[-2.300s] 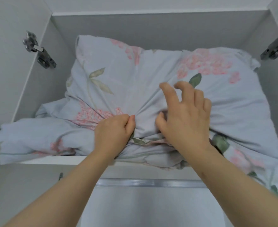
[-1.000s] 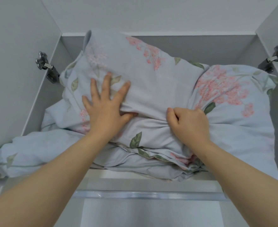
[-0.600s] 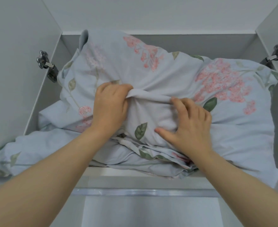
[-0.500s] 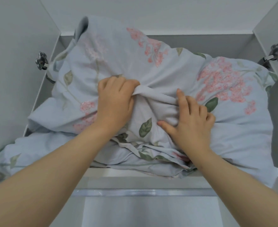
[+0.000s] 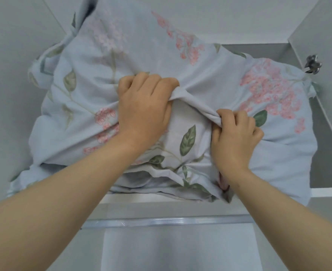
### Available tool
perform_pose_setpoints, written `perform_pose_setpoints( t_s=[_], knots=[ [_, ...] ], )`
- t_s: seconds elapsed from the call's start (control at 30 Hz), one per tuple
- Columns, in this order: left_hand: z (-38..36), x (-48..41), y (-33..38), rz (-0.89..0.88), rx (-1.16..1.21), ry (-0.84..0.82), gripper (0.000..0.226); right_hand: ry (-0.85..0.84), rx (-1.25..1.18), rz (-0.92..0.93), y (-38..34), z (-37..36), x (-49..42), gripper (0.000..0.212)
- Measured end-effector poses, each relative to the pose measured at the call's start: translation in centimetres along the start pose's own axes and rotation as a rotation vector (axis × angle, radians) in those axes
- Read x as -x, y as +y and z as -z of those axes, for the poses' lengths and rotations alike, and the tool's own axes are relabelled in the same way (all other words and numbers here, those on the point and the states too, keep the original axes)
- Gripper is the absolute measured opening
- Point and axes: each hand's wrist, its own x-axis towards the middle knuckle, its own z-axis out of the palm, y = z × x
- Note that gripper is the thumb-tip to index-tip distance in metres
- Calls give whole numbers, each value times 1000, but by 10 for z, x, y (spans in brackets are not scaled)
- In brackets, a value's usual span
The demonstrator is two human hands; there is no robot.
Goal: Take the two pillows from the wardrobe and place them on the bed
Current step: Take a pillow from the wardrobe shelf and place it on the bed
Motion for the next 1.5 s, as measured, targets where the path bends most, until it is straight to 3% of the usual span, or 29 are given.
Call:
perform_pose_setpoints(
  t_s=[0.17, 0.37, 0.53, 0.73, 0.97, 1.27, 1.5],
  knots=[
    [25, -42, 28, -23, -47, 19, 14, 66, -84, -64, 4, 20, -24, 21],
    [33, -56, 64, -16, -128, -54, 11, -10, -262, -96, 36, 56, -26, 29],
    [62, -30, 90, 96, -183, -184, 13, -106, -357, -2, 52, 81, -8, 26],
    [117, -7, 106, 248, -228, -341, 20, -74, -456, 74, 38, 114, 19, 21],
    [165, 8, 123, 334, -212, -451, 25, -211, -526, 91, 33, 148, 52, 22],
    [231, 82, 152, 663, -286, -736, 33, -464, -629, 179, 24, 195, 122, 22],
    [289, 131, 187, 812, -296, -892, 38, -638, -627, 214, 26, 239, 186, 21]
  ],
)
